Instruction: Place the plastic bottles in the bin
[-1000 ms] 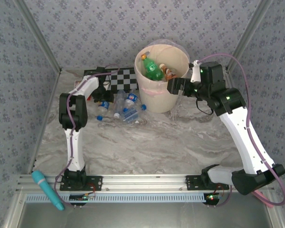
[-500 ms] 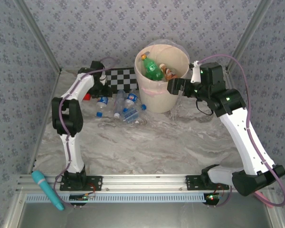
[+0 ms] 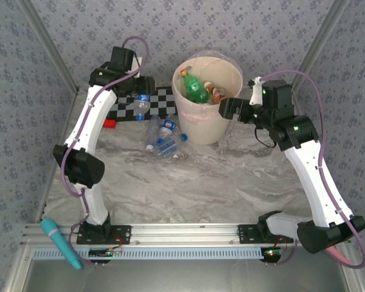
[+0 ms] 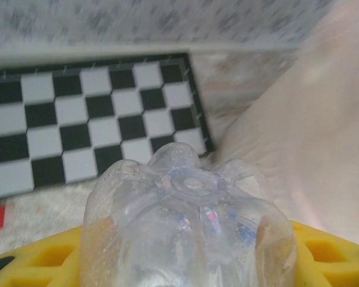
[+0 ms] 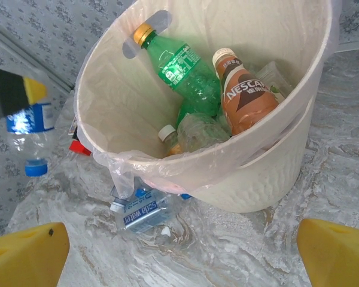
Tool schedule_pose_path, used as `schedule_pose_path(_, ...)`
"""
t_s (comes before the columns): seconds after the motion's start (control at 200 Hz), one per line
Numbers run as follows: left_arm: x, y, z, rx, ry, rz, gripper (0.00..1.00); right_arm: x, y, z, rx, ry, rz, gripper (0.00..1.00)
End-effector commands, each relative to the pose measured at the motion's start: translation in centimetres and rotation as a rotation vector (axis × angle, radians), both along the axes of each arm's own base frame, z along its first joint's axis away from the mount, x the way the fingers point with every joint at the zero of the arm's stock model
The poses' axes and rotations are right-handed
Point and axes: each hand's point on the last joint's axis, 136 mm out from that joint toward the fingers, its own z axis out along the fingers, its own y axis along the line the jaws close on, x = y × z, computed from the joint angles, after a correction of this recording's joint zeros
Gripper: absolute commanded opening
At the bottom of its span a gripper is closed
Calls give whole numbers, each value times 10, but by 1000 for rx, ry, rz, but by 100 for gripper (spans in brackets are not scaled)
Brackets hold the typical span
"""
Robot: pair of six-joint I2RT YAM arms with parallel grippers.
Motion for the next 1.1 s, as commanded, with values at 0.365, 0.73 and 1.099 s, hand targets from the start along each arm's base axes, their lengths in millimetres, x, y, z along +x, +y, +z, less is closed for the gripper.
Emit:
schedule_pose_path(0.365, -4, -70, 163, -153, -481, -99, 47, -4, -10, 10, 23, -31, -36, 100)
schedule_pose_path(0.73, 16, -113, 188, -251, -640, -159, 46, -9, -17, 16, 14, -41, -51, 100)
schedule_pose_path(1.099, 38, -150, 192, -326, -749, -190, 46, -14, -25, 19, 5, -40, -68, 99)
